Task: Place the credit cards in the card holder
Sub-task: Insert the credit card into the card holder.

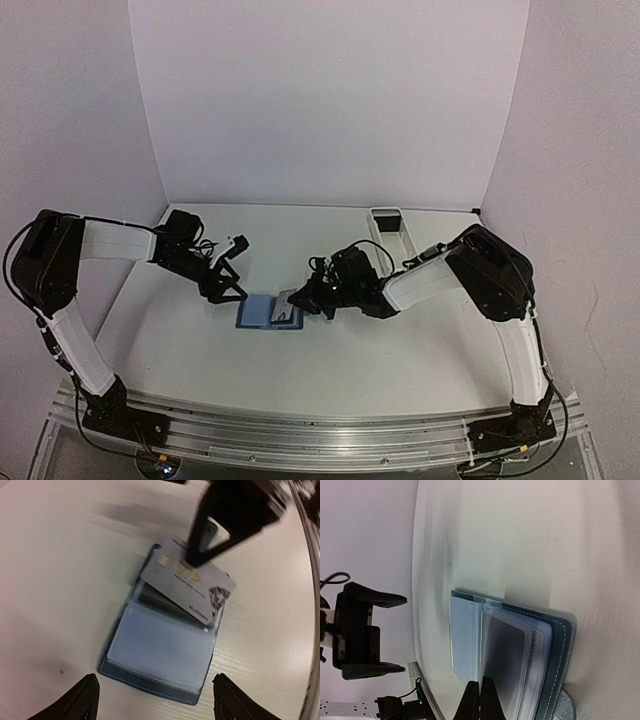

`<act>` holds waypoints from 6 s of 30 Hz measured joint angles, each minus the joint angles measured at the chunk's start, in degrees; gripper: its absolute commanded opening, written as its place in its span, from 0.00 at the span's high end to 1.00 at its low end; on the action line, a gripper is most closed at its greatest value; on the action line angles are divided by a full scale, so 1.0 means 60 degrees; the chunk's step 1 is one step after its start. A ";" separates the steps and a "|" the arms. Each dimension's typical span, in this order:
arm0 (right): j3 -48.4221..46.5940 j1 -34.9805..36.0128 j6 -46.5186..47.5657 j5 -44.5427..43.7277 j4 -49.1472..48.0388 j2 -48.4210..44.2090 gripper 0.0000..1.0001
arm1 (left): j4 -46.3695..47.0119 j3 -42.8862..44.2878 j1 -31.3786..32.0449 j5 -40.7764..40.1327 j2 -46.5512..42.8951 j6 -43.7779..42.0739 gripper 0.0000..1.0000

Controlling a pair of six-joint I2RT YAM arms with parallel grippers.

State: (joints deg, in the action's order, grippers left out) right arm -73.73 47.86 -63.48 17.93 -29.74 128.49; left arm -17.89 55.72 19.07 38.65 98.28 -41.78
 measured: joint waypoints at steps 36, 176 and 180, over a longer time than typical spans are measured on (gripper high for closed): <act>0.0758 -0.0044 -0.0073 0.0306 -0.2947 0.0958 1.00 | 0.6492 -0.3319 -0.0058 0.1960 0.1147 1.3668 0.83; -0.1188 0.0270 -0.0590 0.1096 -0.1271 0.1712 1.00 | 0.4969 -0.2736 -0.0200 0.2073 0.1450 1.1945 1.00; -0.1596 0.0244 -0.0463 0.1351 -0.0637 0.1774 1.00 | 0.4878 -0.2728 -0.0211 0.2146 0.1450 1.1632 1.00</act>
State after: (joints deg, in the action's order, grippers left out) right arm -83.31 49.32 -66.26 26.04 -33.56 139.13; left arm 11.38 39.35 17.80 51.53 106.98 28.01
